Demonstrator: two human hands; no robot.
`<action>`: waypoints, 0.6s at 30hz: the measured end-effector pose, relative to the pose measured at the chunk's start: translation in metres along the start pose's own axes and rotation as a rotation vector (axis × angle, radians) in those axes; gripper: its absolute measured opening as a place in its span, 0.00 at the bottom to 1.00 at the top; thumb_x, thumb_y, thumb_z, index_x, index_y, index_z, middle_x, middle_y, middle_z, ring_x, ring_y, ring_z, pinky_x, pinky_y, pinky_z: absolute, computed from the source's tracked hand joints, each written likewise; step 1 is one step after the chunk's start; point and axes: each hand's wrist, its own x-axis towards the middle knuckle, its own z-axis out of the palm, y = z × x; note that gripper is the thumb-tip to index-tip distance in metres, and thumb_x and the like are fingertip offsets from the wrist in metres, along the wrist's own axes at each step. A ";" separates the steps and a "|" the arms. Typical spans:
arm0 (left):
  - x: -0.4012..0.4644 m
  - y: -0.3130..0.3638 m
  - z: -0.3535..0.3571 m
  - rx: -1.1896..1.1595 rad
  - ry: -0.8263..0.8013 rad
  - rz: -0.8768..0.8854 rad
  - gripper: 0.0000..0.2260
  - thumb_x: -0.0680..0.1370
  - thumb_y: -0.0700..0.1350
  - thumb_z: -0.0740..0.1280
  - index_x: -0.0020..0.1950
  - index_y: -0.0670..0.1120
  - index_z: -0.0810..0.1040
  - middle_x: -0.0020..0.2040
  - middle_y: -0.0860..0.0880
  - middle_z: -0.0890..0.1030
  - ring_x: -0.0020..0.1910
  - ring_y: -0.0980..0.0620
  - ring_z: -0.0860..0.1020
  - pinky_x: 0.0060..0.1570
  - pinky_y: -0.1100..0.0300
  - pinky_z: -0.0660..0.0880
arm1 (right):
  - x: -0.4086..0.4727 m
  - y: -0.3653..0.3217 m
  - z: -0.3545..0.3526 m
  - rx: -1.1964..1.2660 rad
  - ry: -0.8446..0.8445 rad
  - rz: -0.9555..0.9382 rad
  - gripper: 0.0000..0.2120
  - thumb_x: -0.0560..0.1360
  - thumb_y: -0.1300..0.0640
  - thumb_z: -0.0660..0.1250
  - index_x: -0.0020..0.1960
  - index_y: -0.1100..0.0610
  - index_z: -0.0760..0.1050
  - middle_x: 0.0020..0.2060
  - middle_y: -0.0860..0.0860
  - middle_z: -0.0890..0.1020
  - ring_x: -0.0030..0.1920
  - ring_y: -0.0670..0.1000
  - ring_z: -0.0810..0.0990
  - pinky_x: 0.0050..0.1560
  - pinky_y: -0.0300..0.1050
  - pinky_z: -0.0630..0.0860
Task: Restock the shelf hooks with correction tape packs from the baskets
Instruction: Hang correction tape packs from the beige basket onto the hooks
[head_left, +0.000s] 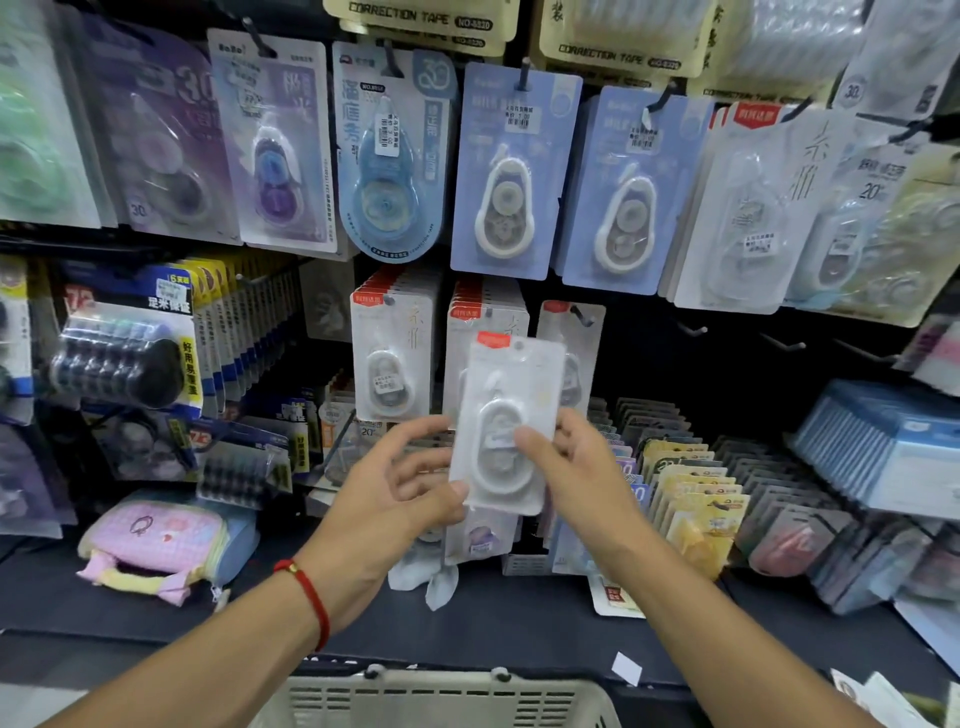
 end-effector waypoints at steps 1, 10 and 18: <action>0.000 0.000 0.000 0.013 0.002 -0.010 0.27 0.76 0.28 0.72 0.70 0.51 0.77 0.60 0.44 0.86 0.59 0.42 0.85 0.59 0.43 0.83 | 0.003 -0.001 -0.004 0.036 0.085 0.004 0.08 0.83 0.54 0.69 0.61 0.48 0.77 0.55 0.50 0.87 0.54 0.50 0.87 0.53 0.49 0.84; 0.000 -0.004 -0.007 0.161 0.036 -0.016 0.26 0.71 0.29 0.74 0.64 0.52 0.81 0.55 0.46 0.86 0.55 0.43 0.84 0.58 0.43 0.83 | 0.028 -0.003 -0.037 0.027 0.355 -0.044 0.11 0.80 0.50 0.65 0.61 0.48 0.78 0.54 0.46 0.86 0.56 0.51 0.85 0.56 0.54 0.81; 0.001 -0.008 -0.011 0.240 0.062 -0.012 0.25 0.75 0.23 0.68 0.61 0.50 0.81 0.52 0.45 0.87 0.50 0.42 0.84 0.50 0.52 0.84 | 0.032 -0.001 -0.041 -0.085 0.352 -0.150 0.14 0.79 0.43 0.65 0.61 0.47 0.80 0.52 0.46 0.86 0.52 0.50 0.85 0.52 0.50 0.80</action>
